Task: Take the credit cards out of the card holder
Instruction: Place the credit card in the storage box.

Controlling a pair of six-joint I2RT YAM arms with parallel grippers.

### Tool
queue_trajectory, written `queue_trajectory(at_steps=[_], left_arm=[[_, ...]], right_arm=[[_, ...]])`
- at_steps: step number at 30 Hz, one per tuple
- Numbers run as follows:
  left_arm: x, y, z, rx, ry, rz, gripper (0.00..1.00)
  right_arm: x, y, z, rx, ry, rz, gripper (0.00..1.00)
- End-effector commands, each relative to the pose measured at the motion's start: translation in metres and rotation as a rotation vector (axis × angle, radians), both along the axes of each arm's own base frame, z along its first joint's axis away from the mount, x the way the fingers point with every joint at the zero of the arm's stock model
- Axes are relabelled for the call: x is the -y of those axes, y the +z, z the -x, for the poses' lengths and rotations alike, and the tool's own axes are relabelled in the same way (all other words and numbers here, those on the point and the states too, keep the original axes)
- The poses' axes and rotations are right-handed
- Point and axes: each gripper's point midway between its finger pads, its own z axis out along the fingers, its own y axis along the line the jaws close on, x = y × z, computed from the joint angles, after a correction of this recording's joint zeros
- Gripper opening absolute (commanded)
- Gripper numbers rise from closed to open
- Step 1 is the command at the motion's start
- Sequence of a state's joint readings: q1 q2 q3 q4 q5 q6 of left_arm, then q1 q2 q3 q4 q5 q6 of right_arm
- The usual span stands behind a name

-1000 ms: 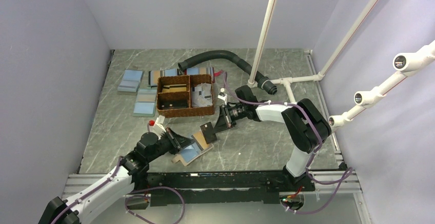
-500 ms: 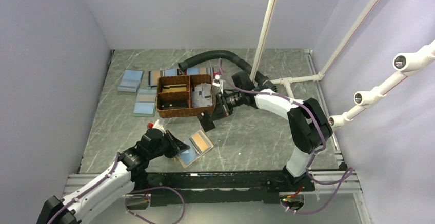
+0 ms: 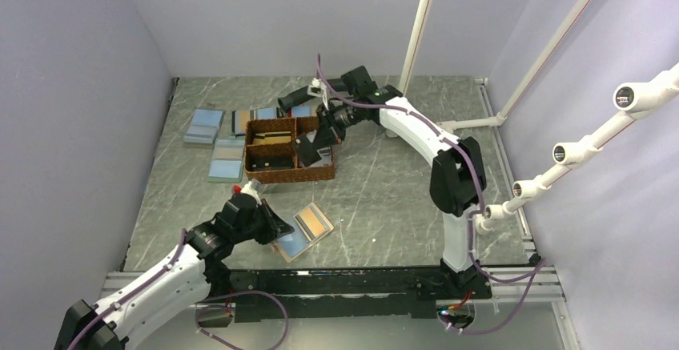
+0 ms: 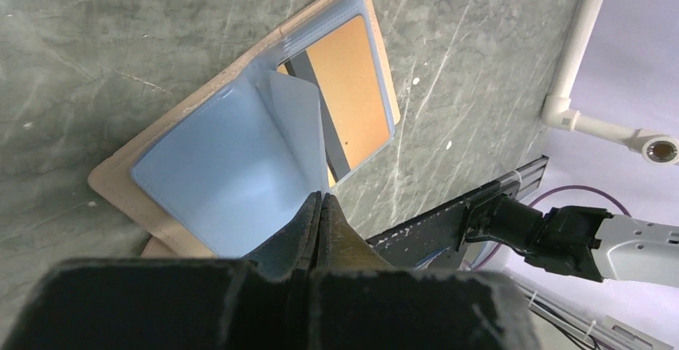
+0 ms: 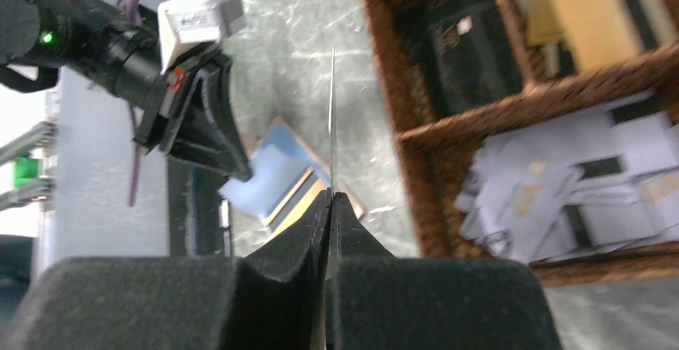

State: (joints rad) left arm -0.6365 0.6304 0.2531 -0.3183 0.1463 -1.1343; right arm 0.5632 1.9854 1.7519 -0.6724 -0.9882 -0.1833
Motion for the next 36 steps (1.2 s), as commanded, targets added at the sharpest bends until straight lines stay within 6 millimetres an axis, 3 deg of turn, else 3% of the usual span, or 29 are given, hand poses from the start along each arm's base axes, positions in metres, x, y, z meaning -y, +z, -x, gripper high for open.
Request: queue_trajectory(at_steps=[1,6,14,21,25,31,36], left_arm=[[-0.008,0.009,-0.002,0.023,0.001,-0.053,0.00],[-0.015,0.016,-0.003,0.060,-0.007,-0.097,0.00],[-0.030,0.024,-0.006,0.130,0.024,-0.148,0.00],[-0.041,0.021,-0.010,0.148,0.024,-0.234,0.00],[-0.041,0.022,-0.012,0.184,0.001,-0.246,0.00],[-0.036,0.023,-0.023,0.241,-0.050,-0.280,0.00],[-0.035,0.018,-0.015,0.180,-0.194,-0.379,0.00]], right_arm=[[-0.009,0.029,-0.030,0.192,0.026,0.004,0.00],[-0.024,0.041,-0.053,0.274,0.020,-0.022,0.00],[-0.042,0.042,-0.068,0.317,0.023,-0.055,0.00],[-0.038,0.057,-0.058,0.354,0.070,-0.107,0.00],[-0.037,0.054,-0.049,0.350,0.109,-0.114,0.00],[-0.040,0.049,-0.056,0.395,0.153,-0.157,0.00],[-0.036,0.060,-0.090,0.476,0.117,-0.201,0.00]])
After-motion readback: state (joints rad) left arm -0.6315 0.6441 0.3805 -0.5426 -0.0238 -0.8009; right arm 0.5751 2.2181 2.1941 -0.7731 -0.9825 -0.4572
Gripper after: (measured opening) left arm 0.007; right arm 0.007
